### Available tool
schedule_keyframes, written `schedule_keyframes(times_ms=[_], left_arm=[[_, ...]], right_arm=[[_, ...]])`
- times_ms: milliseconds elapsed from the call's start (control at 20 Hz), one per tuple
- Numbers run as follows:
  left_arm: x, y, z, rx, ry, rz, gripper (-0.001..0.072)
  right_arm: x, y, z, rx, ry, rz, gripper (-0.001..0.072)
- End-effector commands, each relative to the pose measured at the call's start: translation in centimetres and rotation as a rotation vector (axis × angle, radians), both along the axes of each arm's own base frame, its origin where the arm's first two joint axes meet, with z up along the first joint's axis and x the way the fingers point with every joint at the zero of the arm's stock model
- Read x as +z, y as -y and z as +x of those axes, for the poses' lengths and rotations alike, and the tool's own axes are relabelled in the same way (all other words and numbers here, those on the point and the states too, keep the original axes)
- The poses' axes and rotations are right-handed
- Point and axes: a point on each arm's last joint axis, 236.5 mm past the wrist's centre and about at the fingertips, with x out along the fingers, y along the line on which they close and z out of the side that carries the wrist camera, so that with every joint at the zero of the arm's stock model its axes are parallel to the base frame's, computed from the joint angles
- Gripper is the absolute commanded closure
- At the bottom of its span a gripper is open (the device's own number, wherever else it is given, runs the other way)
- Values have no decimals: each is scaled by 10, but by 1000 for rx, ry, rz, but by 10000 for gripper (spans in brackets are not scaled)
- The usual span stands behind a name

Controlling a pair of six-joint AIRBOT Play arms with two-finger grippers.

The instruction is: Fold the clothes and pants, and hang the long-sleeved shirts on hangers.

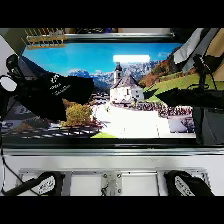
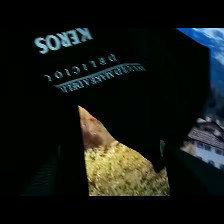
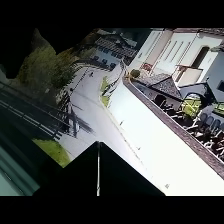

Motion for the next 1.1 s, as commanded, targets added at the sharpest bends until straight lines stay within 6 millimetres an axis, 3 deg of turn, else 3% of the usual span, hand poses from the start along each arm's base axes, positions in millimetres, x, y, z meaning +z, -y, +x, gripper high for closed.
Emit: schedule_keyframes(times_ms=[0, 250, 400, 600, 650, 750, 800, 900, 1050], left_arm=[[-53, -47, 33, 93, -65, 5, 18], [-112, -55, 82, 135, -38, -32, 18], [-141, -51, 93, 129, -88, -59, 17], [-146, -30, 112, 109, -89, -116, 19], [-142, -24, 117, 98, -76, -115, 99], [-127, -8, 125, 68, -61, -124, 704], [-113, 2, 129, 49, -53, -139, 704], [-61, 33, 137, -55, 9, -122, 704], [29, 108, 122, -284, 125, -45, 704]], right_arm=[[0, 0, 0, 1, -1, 1, 694], [0, 0, 0, 1, -1, 1, 694], [0, 0, 0, 1, -1, 1, 694], [0, 0, 0, 1, -1, 1, 694], [0, 0, 0, 1, -1, 1, 694], [0, 0, 0, 1, -1, 1, 694], [0, 0, 0, 1, -1, 1, 693], [0, 0, 0, 1, -1, 1, 694], [0, 0, 0, 1, -1, 1, 694]])
